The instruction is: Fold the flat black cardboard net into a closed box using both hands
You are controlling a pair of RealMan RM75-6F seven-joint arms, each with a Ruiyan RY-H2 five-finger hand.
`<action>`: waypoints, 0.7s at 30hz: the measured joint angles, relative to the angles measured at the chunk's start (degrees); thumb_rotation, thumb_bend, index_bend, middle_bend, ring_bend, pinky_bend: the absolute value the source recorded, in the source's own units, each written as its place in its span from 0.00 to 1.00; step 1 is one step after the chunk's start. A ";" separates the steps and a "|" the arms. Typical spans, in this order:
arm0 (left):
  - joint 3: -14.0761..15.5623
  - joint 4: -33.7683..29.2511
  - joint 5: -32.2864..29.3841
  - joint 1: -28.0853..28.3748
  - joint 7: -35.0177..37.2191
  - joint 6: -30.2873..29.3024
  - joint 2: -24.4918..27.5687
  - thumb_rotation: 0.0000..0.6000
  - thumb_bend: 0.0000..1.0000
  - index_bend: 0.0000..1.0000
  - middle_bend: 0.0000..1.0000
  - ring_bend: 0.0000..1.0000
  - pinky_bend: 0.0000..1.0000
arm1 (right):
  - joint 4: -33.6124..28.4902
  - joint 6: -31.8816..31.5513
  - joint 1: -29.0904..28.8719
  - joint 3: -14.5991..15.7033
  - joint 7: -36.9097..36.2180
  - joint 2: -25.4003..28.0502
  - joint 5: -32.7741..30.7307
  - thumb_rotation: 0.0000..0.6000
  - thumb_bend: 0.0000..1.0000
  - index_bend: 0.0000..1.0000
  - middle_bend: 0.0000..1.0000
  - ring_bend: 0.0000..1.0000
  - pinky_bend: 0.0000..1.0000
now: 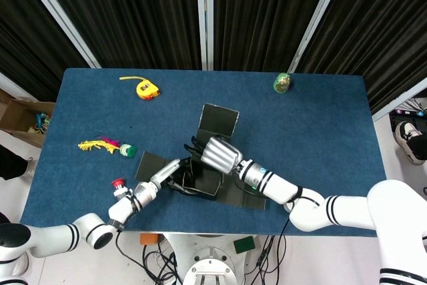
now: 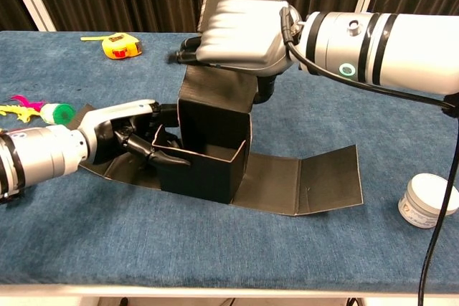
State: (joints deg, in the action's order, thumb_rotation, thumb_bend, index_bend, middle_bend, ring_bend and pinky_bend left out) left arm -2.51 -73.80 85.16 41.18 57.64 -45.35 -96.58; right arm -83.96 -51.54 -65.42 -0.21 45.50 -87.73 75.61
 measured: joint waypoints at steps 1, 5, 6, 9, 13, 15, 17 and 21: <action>0.00 -0.02 -0.17 0.02 -0.12 0.06 -0.02 1.00 0.03 0.24 0.26 0.48 0.80 | -0.01 0.23 0.23 -0.18 -0.09 0.01 -0.18 1.00 0.09 0.00 0.00 0.66 1.00; -0.01 -0.16 -0.36 0.06 -0.60 -0.06 -0.04 1.00 0.03 0.24 0.26 0.48 0.80 | -0.41 0.24 1.14 -0.61 -1.21 0.08 -0.23 1.00 0.02 0.00 0.00 0.64 1.00; 0.04 -0.20 -0.34 0.08 -0.84 -0.10 -0.04 1.00 0.03 0.24 0.26 0.48 0.80 | -0.54 0.15 1.34 -0.71 -1.65 0.14 -0.19 1.00 0.01 0.00 0.00 0.64 1.00; 0.04 -0.66 -0.47 0.09 -0.94 -0.21 0.12 1.00 0.03 0.24 0.26 0.48 0.80 | -1.24 -0.42 2.22 -1.13 -3.40 0.66 0.13 1.00 0.00 0.00 0.00 0.64 1.00; -0.01 -1.35 -0.59 0.01 -0.27 -0.39 0.91 1.00 0.03 0.25 0.28 0.49 0.80 | -3.31 -1.55 3.70 -1.77 -6.16 2.51 0.44 1.00 0.00 0.00 0.00 0.63 1.00; 0.03 -1.72 -0.51 -0.12 -0.19 -0.76 1.50 1.00 0.03 0.26 0.29 0.49 0.80 | -4.63 -2.07 4.57 -2.09 -7.89 3.83 0.40 1.00 0.00 0.00 0.00 0.64 1.00; 0.04 -2.08 -0.52 -0.24 -0.13 -0.97 2.08 1.00 0.03 0.27 0.30 0.49 0.80 | -5.92 -2.41 5.43 -2.43 -10.16 5.23 0.20 1.00 0.00 0.00 0.00 0.64 1.00; 0.03 -3.37 -0.45 -0.59 0.92 -1.67 3.70 1.00 0.03 0.28 0.32 0.49 0.80 | -7.56 -2.40 7.00 -3.08 -15.73 7.82 -0.67 1.00 0.15 0.00 0.00 0.64 1.00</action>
State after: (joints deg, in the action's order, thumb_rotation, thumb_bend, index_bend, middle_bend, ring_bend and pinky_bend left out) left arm -2.48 -77.17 84.71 40.58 58.55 -47.02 -92.88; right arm -91.53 -53.94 -58.42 -3.29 29.77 -79.91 74.95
